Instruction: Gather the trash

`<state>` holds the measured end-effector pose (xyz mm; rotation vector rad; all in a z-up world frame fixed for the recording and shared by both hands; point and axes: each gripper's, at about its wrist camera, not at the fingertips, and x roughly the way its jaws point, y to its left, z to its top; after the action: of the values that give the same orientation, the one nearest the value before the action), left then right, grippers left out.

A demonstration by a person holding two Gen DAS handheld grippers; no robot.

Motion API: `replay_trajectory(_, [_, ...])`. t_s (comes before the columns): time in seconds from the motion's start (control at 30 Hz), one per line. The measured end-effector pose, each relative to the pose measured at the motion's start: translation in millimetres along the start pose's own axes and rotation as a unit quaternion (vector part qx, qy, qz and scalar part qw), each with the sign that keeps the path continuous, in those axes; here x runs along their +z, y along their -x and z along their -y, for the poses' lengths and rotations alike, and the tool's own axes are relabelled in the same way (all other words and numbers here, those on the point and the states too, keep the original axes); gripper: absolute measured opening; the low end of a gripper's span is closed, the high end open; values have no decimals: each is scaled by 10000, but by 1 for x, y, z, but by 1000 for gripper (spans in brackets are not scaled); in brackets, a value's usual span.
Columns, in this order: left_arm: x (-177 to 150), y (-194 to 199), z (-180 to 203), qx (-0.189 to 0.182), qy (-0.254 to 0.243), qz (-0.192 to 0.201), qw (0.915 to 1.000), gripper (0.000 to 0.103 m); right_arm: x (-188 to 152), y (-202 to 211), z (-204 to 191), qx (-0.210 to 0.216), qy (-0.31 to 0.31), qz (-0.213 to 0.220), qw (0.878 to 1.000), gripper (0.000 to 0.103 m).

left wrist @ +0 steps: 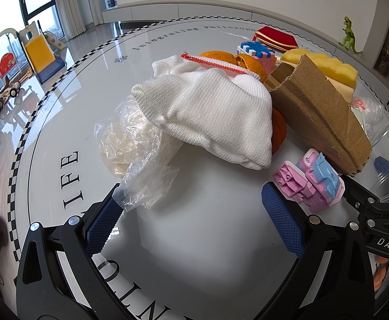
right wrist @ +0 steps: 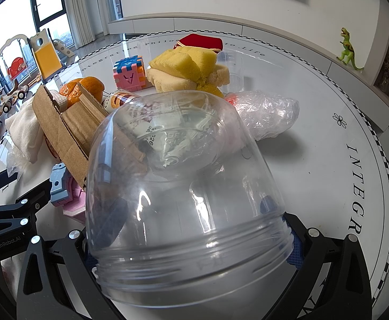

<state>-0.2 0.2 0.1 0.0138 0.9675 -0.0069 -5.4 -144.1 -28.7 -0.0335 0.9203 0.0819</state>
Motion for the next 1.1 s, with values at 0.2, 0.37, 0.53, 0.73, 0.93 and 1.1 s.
replay_trajectory(0.2, [0, 0, 0, 1, 0, 0, 10000, 97, 0, 0, 0, 0, 1, 0, 10000, 101])
replay_trajectory(0.37, [0, 0, 0, -9, 11, 8, 10000, 97, 0, 0, 0, 1, 0, 0, 10000, 100])
replay_trajectory(0.53, [-13, 17, -13, -160, 116, 122, 9997, 97, -5, 11, 8, 291, -140, -15, 9995, 100])
replay_trajectory(0.73, [-24, 43, -43, -392, 441, 289, 9978, 97, -10, 49, 3, 461, 15, 277, 9985, 100])
replay_trajectory(0.93, [-33, 64, -69, -292, 539, 518, 9968, 97, 4, 86, -9, 405, 269, 663, 9966, 100])
replay_trajectory(1.1, [-34, 64, -81, -255, 599, 471, 9968, 97, 35, 102, -52, 277, 1102, 990, 9886, 97])
